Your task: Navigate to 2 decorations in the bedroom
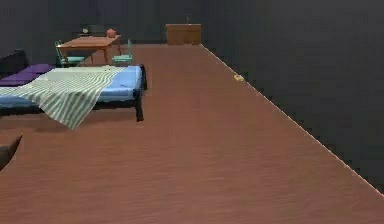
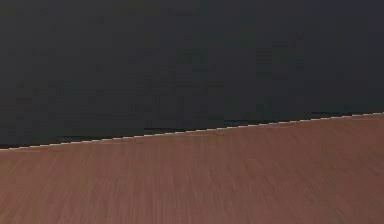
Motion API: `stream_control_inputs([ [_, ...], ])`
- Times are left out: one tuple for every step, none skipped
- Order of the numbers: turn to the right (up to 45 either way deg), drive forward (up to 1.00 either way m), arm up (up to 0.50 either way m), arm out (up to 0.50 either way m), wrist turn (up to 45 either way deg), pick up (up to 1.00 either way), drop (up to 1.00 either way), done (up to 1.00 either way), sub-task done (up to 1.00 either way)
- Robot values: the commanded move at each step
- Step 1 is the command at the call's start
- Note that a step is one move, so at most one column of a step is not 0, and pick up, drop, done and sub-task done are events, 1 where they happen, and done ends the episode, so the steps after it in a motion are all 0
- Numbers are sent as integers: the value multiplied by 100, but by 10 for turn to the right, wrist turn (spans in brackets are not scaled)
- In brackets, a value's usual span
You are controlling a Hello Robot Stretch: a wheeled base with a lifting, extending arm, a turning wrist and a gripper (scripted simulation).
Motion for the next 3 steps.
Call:
stream_control_inputs([
  [0,100,0,0,0,0,0,0,0],
  [0,100,0,0,0,0,0,0,0],
  [0,25,0,0,0,0,0,0,0],
])
